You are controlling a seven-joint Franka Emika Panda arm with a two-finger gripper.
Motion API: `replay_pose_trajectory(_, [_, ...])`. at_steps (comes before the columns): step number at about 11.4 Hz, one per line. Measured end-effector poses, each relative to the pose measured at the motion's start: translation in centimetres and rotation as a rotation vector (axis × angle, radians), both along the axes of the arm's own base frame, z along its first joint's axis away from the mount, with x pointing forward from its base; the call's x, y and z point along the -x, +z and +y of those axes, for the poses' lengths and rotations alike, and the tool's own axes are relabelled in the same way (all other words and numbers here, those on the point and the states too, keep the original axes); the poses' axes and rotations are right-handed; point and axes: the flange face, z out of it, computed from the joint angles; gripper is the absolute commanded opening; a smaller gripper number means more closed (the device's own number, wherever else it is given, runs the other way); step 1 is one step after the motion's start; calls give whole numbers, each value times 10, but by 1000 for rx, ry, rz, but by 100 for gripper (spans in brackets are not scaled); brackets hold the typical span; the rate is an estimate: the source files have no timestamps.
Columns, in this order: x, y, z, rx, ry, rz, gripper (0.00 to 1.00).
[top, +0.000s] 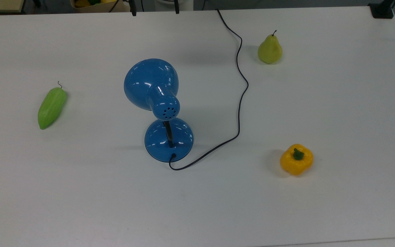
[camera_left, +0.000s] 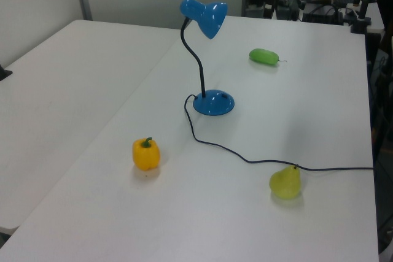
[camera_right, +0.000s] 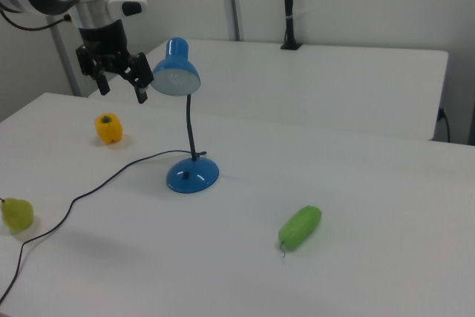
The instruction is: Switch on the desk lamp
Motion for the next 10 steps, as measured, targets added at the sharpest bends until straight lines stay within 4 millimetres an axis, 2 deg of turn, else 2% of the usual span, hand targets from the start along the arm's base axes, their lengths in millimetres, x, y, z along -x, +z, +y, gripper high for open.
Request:
replay_pose_trajectory(1, [0, 0, 0, 0, 1, 0, 93])
replay_pose_trajectory(5, [0, 0, 0, 4, 38, -2, 58])
replay_pose_trajectory(6, [0, 0, 0, 5, 45, -3, 52])
replay_pose_trajectory(7, [0, 0, 0, 5, 48, -3, 37])
replay_pose_trajectory(9, [0, 0, 0, 5, 51, -3, 15])
replay_pose_trajectory(10, [0, 0, -1, 7, 65, -4, 10])
